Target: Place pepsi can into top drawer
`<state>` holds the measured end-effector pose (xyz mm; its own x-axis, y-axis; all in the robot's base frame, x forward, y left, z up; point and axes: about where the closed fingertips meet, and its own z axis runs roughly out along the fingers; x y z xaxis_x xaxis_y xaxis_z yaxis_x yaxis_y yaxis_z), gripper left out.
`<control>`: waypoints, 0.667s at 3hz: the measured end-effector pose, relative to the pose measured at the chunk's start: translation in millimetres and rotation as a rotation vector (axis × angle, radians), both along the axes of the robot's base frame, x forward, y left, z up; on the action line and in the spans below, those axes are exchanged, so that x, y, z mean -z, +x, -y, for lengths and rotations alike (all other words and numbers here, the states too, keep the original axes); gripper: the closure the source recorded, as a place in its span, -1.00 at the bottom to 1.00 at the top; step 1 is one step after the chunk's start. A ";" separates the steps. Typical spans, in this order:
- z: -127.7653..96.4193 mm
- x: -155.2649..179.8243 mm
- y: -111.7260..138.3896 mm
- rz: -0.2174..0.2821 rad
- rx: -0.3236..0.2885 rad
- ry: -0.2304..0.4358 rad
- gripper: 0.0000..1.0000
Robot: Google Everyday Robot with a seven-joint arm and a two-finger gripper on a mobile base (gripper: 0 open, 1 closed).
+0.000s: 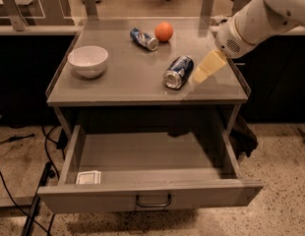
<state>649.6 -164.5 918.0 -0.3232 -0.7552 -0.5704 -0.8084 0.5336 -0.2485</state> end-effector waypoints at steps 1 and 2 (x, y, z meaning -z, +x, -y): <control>-6.0 10.1 23.2 0.003 0.001 0.075 -1.00; -13.7 19.4 37.4 -0.006 -0.007 0.124 -1.00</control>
Offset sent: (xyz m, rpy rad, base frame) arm 0.0540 0.0183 -0.0261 0.1830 0.0095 0.0096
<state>687.0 -150.8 898.6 -0.3221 -0.6812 -0.6575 -0.8133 0.5545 -0.1761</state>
